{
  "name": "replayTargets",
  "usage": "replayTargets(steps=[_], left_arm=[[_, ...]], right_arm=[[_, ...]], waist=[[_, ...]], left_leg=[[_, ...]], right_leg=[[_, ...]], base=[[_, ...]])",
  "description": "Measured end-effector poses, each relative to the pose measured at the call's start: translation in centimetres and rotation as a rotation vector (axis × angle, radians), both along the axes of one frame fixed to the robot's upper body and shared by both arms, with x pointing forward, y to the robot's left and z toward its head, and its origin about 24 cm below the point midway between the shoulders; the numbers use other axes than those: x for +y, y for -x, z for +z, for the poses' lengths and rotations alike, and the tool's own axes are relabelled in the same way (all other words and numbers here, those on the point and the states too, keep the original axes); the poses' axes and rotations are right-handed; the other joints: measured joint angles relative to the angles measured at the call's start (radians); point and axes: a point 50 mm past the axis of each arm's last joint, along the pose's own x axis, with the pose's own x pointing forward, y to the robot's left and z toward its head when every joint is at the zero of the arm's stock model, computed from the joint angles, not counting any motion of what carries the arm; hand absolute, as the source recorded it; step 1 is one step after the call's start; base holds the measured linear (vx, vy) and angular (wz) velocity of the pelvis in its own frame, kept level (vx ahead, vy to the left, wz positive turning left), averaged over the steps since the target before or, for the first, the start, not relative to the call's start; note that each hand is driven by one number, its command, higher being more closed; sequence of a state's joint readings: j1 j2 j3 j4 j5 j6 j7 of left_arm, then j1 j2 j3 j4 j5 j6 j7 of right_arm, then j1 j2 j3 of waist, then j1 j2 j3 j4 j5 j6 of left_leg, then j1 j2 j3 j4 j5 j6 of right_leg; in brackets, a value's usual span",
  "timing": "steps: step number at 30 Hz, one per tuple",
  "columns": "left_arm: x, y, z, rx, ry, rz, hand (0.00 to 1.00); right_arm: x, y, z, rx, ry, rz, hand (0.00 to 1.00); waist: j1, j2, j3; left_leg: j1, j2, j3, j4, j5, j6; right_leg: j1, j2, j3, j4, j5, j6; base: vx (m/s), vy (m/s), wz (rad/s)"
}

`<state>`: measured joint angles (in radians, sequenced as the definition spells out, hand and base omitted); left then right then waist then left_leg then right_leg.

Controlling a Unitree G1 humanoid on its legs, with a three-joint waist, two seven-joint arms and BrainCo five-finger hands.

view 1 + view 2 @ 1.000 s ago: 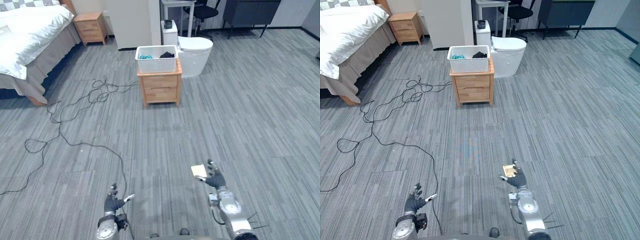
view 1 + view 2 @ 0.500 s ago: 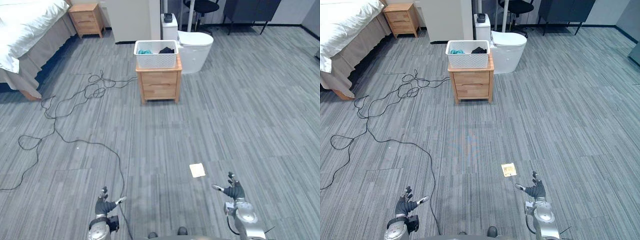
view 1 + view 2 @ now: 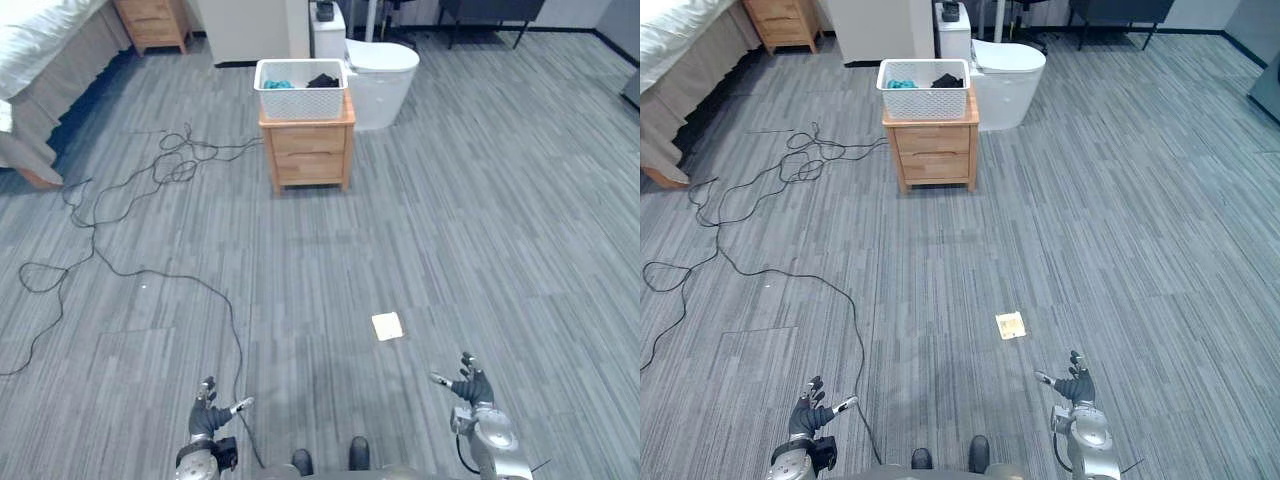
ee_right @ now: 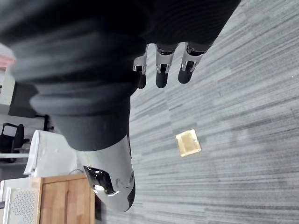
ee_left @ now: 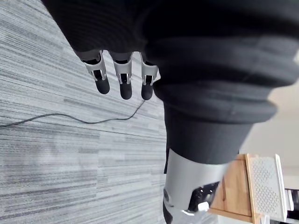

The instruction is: Pick up the laundry basket with both hands and put the clothes into the washing machine.

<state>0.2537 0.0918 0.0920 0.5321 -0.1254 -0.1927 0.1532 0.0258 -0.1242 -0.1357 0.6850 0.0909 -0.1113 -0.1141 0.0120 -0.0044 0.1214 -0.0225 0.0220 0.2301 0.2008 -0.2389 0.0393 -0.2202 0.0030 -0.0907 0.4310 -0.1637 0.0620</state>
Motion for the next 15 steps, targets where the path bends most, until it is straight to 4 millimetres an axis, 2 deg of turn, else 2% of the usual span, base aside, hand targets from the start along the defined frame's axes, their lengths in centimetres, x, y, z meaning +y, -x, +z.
replayTargets(steps=[1,2,4,6,7,8,9,10,11,12,13,14,15], left_arm=[[0.0,-0.2,0.1,-0.006,-0.003,-0.005,0.00],[0.2,-0.3,0.2,-0.009,-0.009,-0.008,0.00],[0.2,-0.1,0.1,0.004,-0.011,-0.013,0.00],[0.2,-0.4,0.2,-0.002,-0.010,-0.016,0.00],[0.1,-0.9,0.3,-0.016,-0.002,-0.012,0.00],[0.0,-1.3,0.5,-0.027,0.005,-0.009,0.00],[0.0,-1.3,0.5,-0.028,0.005,-0.010,0.00],[0.1,-1.3,0.4,-0.025,0.001,-0.009,0.00],[0.2,-0.9,0.1,-0.006,0.000,-0.005,0.00],[0.1,-0.9,0.0,0.000,0.006,-0.007,0.00],[-0.2,-0.9,-0.1,0.001,0.014,-0.008,0.00],[-0.2,-0.8,-0.2,0.003,0.018,-0.006,0.00],[-0.4,-0.6,-0.3,0.007,0.031,0.009,0.00]], right_arm=[[0.3,0.0,-0.1,0.004,-0.001,0.011,0.00],[0.6,0.3,-0.3,0.018,-0.005,0.025,0.00],[0.8,0.5,-0.5,0.027,-0.008,0.032,0.00],[0.7,0.4,-0.4,0.022,-0.004,0.033,0.00],[0.6,0.2,-0.2,0.016,0.002,0.034,0.00],[0.5,-0.2,0.0,0.005,0.005,0.036,0.00],[0.5,-0.2,0.0,0.004,0.005,0.038,0.00],[0.6,-0.1,0.0,0.006,0.005,0.042,0.00],[0.7,0.2,-0.2,0.019,0.010,0.055,0.00],[0.6,0.2,-0.2,0.021,0.011,0.060,0.00],[0.7,0.2,-0.2,0.021,0.010,0.064,0.00],[1.1,0.0,-0.1,0.015,0.006,0.082,0.00],[1.4,-0.1,0.1,0.004,0.004,0.098,0.00]], waist=[[-0.005,-0.004,0.016],[-0.006,-0.016,0.027],[-0.014,-0.011,0.034],[-0.033,-0.006,0.040],[-0.045,0.000,0.050],[-0.050,0.006,0.065],[-0.051,0.002,0.065],[-0.051,-0.010,0.068],[-0.054,-0.021,0.065],[-0.055,-0.018,0.062],[-0.052,0.006,0.056],[-0.052,0.020,0.064],[-0.049,0.043,0.080]], left_leg=[[0.018,-0.002,-0.007,0.021,-0.027,0.011],[0.046,-0.012,-0.014,0.023,-0.048,0.019],[0.078,-0.007,-0.040,0.024,-0.068,0.009],[0.105,0.015,-0.078,0.008,-0.075,0.000],[0.131,0.032,-0.104,-0.017,-0.078,-0.009],[0.168,0.049,-0.119,-0.046,-0.078,-0.031],[0.184,0.052,-0.122,-0.060,-0.080,-0.045],[0.223,0.051,-0.126,-0.071,-0.094,-0.078],[0.255,0.056,-0.140,-0.062,-0.110,-0.106],[0.259,0.070,-0.151,-0.043,-0.110,-0.107],[0.236,0.097,-0.156,0.015,-0.101,-0.124],[0.173,0.128,-0.155,0.173,-0.066,-0.179],[0.075,0.178,-0.161,0.430,0.026,-0.193]], right_leg=[[-0.067,-0.030,-0.047,0.156,-0.010,0.006],[-0.099,-0.068,-0.092,0.248,-0.052,0.000],[-0.127,-0.091,-0.146,0.222,-0.080,-0.005],[-0.155,-0.087,-0.159,0.108,-0.071,-0.007],[-0.177,-0.078,-0.156,0.003,-0.032,-0.001],[-0.195,-0.067,-0.153,-0.102,0.035,0.002],[-0.204,-0.066,-0.148,-0.153,0.071,-0.001],[-0.214,-0.068,-0.124,-0.200,0.132,-0.013],[-0.227,-0.076,-0.103,-0.142,0.225,-0.072],[-0.242,-0.071,-0.106,-0.087,0.227,-0.090],[-0.256,-0.057,-0.128,-0.036,0.169,-0.089],[-0.237,-0.034,-0.141,-0.020,0.121,-0.119],[-0.171,0.004,-0.153,-0.039,0.089,-0.138]], base=[[0.10,0.073,0.09],[0.14,0.069,0.15],[0.31,0.038,0.35],[0.37,-0.028,0.65],[0.47,-0.103,0.65],[0.58,-0.133,0.57],[0.53,-0.148,0.38],[0.55,-0.194,0.34],[0.56,-0.216,0.34],[0.57,-0.261,0.25],[0.60,-0.274,0.10],[0.75,-0.347,0.04],[0.78,-0.338,-0.01]])
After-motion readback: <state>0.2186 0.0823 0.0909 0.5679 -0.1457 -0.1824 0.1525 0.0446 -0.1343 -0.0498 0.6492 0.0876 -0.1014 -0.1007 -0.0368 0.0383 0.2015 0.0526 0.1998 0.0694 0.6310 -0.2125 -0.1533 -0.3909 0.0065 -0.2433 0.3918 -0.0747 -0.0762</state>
